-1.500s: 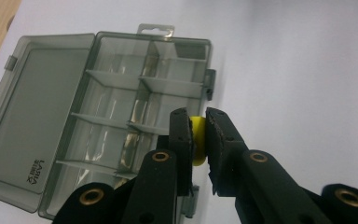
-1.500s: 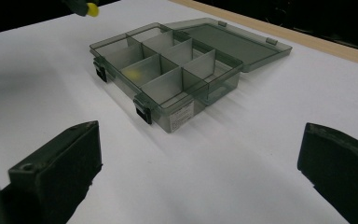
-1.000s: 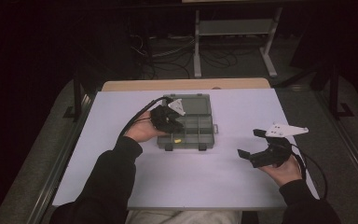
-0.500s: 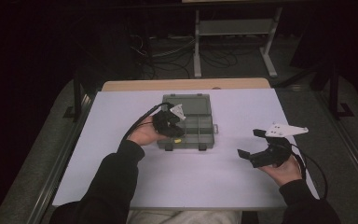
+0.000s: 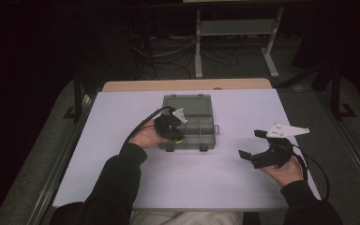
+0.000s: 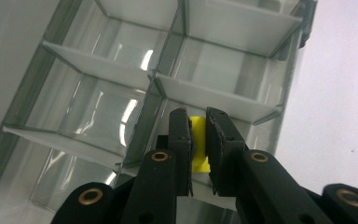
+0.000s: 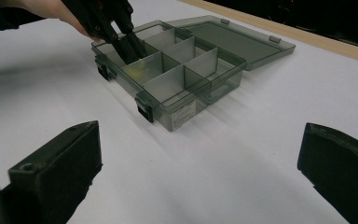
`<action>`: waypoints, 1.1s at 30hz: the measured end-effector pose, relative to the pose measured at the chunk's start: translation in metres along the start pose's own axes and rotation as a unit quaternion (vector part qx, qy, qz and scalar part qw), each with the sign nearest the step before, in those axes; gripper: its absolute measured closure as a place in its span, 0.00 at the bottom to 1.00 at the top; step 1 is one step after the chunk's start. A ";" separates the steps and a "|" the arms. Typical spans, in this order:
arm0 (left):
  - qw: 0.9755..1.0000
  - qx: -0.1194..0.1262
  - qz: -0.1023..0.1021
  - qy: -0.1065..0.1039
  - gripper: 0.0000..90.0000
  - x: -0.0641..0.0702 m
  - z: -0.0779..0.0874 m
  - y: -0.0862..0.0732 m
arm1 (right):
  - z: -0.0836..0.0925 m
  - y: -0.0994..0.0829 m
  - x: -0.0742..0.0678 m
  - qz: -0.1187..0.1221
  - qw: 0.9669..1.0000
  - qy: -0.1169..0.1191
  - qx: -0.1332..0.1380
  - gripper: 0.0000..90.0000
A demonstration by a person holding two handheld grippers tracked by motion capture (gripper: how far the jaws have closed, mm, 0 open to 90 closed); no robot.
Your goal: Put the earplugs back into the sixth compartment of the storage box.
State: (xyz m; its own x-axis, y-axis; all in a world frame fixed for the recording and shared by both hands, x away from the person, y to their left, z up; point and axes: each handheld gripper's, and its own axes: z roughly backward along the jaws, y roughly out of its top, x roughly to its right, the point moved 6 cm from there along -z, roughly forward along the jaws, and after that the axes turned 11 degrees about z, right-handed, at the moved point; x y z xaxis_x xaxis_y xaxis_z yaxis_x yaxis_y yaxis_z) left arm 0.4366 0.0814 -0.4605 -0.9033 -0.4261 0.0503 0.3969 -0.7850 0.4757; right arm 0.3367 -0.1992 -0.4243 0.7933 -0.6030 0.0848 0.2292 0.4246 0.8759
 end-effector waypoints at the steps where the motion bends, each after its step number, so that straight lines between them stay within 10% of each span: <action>1: 1.000 0.000 0.002 0.000 0.89 -0.001 -0.001 -0.001 | 0.000 0.000 0.000 0.000 1.000 0.000 0.000 0.00; 33: 0.992 0.123 0.012 0.004 0.29 0.011 0.061 -0.008 | 0.000 0.000 0.000 -0.001 1.000 -0.003 -0.002 0.00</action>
State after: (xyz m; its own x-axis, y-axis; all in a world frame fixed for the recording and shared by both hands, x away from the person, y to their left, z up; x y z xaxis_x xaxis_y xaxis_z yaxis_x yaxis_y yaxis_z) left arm 0.4138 0.1104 -0.4099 -0.8926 -0.4472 0.0572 0.3646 -0.6416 0.6748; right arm 0.3363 -0.1995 -0.4241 0.7891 -0.6083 0.0860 0.2328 0.4256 0.8745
